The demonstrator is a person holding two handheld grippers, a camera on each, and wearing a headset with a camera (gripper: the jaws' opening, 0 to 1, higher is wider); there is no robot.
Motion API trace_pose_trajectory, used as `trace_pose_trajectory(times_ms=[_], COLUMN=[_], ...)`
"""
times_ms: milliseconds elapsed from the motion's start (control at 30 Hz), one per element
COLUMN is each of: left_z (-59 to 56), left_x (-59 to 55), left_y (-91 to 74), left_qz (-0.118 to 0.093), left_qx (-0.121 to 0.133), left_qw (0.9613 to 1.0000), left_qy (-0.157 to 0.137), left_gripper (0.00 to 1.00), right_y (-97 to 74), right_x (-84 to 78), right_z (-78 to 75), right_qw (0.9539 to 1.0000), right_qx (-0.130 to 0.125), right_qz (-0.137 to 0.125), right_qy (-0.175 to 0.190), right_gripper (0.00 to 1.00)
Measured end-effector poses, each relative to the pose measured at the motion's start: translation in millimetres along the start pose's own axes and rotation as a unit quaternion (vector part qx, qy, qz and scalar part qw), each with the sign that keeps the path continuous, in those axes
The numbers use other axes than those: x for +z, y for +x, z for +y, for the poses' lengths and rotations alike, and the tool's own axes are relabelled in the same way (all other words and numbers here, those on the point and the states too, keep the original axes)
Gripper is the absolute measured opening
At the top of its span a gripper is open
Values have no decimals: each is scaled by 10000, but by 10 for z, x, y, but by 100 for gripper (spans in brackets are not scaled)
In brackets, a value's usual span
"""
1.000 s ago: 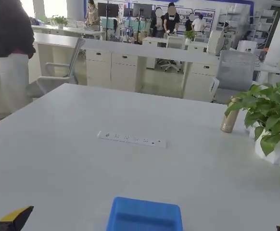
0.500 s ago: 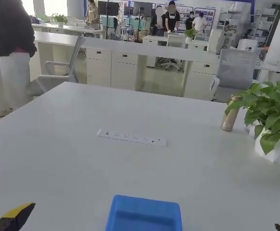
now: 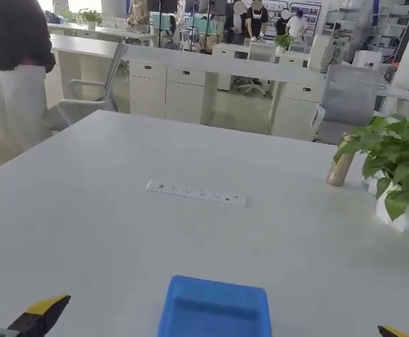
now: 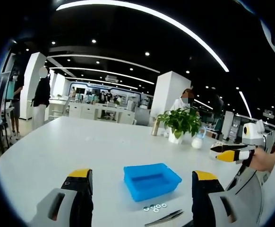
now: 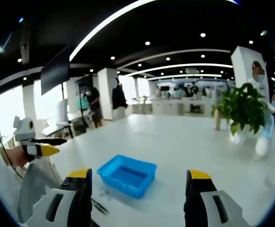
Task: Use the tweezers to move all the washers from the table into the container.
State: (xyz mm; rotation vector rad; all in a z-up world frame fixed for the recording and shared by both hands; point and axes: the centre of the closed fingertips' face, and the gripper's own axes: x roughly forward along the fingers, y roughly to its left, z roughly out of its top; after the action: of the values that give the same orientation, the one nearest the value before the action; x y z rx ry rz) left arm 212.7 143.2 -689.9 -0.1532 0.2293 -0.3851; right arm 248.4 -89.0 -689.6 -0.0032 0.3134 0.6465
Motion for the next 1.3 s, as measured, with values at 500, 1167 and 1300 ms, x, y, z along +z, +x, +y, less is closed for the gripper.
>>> trace_pose_trajectory(times_ms=[500,1167,1300], left_z=[-79,-169,-171], left_x=[-568,-1301,-1418], left_y=[243,244,260], left_qz=[1629,3341,3590], left_qx=[-1233,-2388,-2526], left_qw=[9758,8856,8602], left_qy=[785,2171,2596], left_gripper=[52,16,15], right_y=[160,395,440], right_x=[-383,-1165,-1230], right_z=[158,643,672], right_qw=[9947,9529,9489], right_qx=[503,1760,1870], right_qz=[812,2286,2335], right_qy=[-387,-935,-1007], right_gripper=[49,32,32])
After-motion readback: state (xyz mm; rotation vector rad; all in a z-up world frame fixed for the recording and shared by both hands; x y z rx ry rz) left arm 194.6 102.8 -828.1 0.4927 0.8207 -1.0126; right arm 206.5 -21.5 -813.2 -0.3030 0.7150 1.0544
